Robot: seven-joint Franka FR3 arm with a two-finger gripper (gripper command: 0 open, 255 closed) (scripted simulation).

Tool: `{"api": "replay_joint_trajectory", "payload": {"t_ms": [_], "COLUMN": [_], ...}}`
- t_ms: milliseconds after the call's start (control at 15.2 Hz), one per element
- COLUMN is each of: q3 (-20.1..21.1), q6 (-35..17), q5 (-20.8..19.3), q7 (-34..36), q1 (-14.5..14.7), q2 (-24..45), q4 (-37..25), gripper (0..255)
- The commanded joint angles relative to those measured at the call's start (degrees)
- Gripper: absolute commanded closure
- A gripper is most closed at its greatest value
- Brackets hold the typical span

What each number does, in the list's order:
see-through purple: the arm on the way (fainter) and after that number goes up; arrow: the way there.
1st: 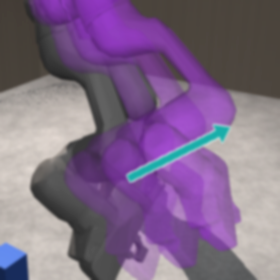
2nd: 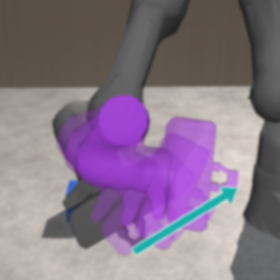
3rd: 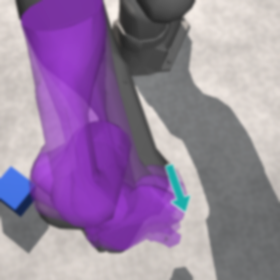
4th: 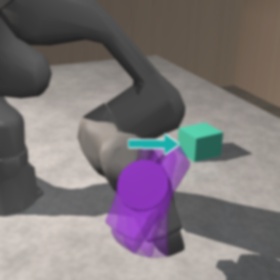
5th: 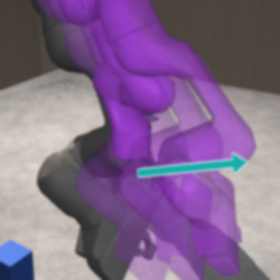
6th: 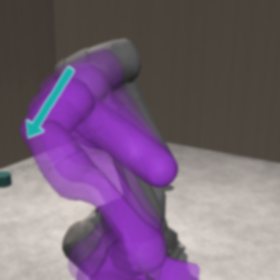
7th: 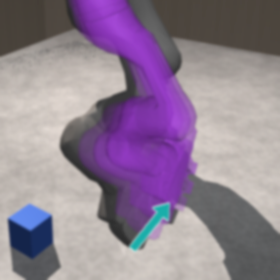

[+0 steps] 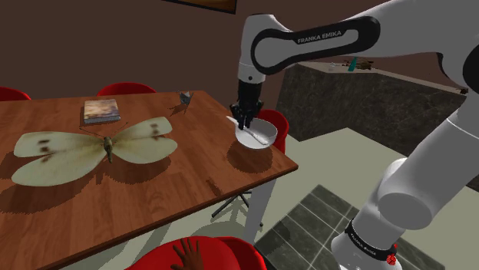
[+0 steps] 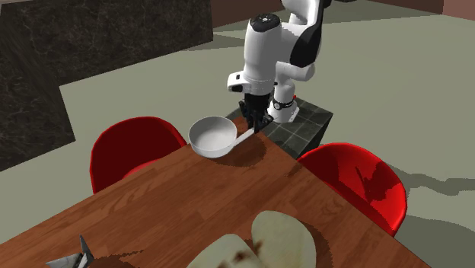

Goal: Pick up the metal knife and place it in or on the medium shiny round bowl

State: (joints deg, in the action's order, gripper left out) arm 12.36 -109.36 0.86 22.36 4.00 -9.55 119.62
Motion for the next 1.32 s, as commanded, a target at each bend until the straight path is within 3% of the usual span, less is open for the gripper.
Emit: {"api": "replay_joint_trajectory", "payload": {"t_ms": [0, 792, 1254], "q3": [-1.2, -9.5, -9.5], "q6": [0.6, 3.0, -2.3], "q5": [-0.3, -2.3, -2.4], "q7": [-2.0, -16.5, -16.3], "q1": [-0.9, -7.8, -7.8], "q2": [0.2, 7.7, 8.5], "q4": [-0.8, -10.8, -6.4], "gripper": [255, 255, 255]}}
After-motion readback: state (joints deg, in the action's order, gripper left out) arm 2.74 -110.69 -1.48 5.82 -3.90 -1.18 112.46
